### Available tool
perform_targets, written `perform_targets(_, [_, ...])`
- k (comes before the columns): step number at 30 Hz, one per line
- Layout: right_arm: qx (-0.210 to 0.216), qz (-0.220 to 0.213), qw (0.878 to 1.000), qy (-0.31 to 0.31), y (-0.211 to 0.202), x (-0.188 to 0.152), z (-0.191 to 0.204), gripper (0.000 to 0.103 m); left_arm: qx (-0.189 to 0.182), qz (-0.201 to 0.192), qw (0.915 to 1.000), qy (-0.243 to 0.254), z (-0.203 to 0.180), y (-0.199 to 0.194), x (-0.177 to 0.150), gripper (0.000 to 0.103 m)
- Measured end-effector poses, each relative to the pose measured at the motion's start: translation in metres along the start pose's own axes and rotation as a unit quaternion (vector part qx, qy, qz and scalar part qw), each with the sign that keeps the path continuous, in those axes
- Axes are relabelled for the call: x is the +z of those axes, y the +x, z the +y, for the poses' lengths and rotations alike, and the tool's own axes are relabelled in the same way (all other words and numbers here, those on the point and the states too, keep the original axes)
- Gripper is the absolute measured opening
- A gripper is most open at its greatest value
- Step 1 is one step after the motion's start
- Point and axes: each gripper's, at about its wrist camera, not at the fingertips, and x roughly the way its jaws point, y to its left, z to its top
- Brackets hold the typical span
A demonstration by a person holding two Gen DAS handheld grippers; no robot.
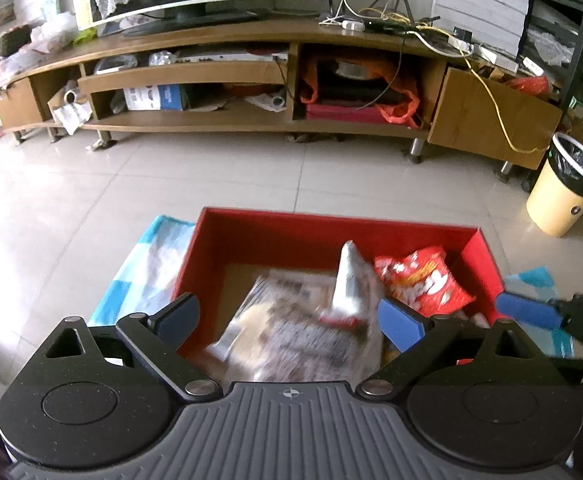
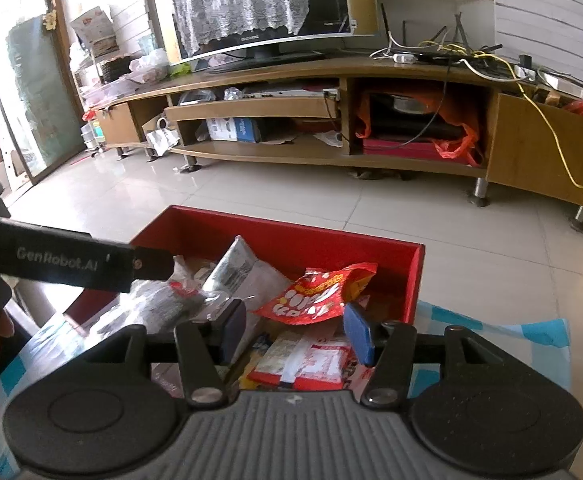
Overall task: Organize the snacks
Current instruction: 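Open the right gripper to drop the Trolli bag while the left releases the seaweed bag into the box, then move both tools back to the sausage pack and Kaprons wafer on the cloth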
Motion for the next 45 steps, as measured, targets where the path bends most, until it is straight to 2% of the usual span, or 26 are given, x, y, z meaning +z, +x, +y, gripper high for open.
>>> perform_targets(3, [0.008,0.004,1.000,-0.013,-0.005,-0.005,0.008,0.054,0.012,0.007,0.9999,0.001,0.016,-0.009,-0.014,0.098])
perform_targets(7, [0.039,0.016,0.998,-0.045,-0.016,-0.018,0.028,0.056,0.018,0.018,0.9996,-0.009,0.045,-0.025,-0.033,0.099])
perform_targets(13, [0.089,0.037,0.993,-0.073,-0.032,-0.041,0.055,0.058,0.005,0.070,0.9960,-0.055,0.078,-0.037,-0.077,0.100])
perform_targets(15, [0.098,0.047,0.991,-0.074,-0.033,-0.046,0.059,0.058,0.006,0.095,0.9938,-0.058,0.077,-0.033,-0.091,0.100])
perform_targets(18, [0.093,0.057,0.991,-0.082,-0.030,-0.052,0.061,0.058,0.027,0.120,0.9913,-0.046,0.067,-0.020,-0.108,0.100])
perform_targets(24, [0.083,0.080,0.991,-0.073,-0.020,-0.060,0.054,0.058,0.050,0.149,0.9871,-0.031,0.055,0.008,-0.114,0.099])
perform_targets(26, [0.085,0.086,0.991,-0.061,-0.015,-0.060,0.050,0.058,0.056,0.160,0.9849,-0.034,0.055,0.016,-0.116,0.096])
perform_targets(28, [0.088,0.090,0.991,-0.053,-0.010,-0.059,0.049,0.058,0.043,0.166,0.9839,-0.052,0.060,0.017,-0.119,0.093])
perform_targets(30, [0.088,0.092,0.990,-0.054,-0.005,-0.058,0.052,0.058,0.037,0.165,0.9842,-0.054,0.063,0.012,-0.119,0.084])
perform_targets(31, [0.089,0.092,0.990,-0.053,-0.003,-0.058,0.053,0.058,0.037,0.165,0.9841,-0.053,0.064,0.008,-0.120,0.077])
perform_targets(32, [0.091,0.092,0.990,-0.053,0.000,-0.058,0.055,0.058,0.037,0.167,0.9841,-0.050,0.065,0.005,-0.122,0.075])
perform_targets(42, [0.112,0.111,0.986,-0.047,0.030,-0.064,0.077,0.060,0.002,0.173,0.9848,-0.018,0.050,-0.021,-0.156,0.075])
perform_targets(45, [0.125,0.112,0.984,-0.060,0.040,-0.066,0.086,0.071,-0.008,0.175,0.9843,-0.021,0.050,-0.025,-0.161,0.075])
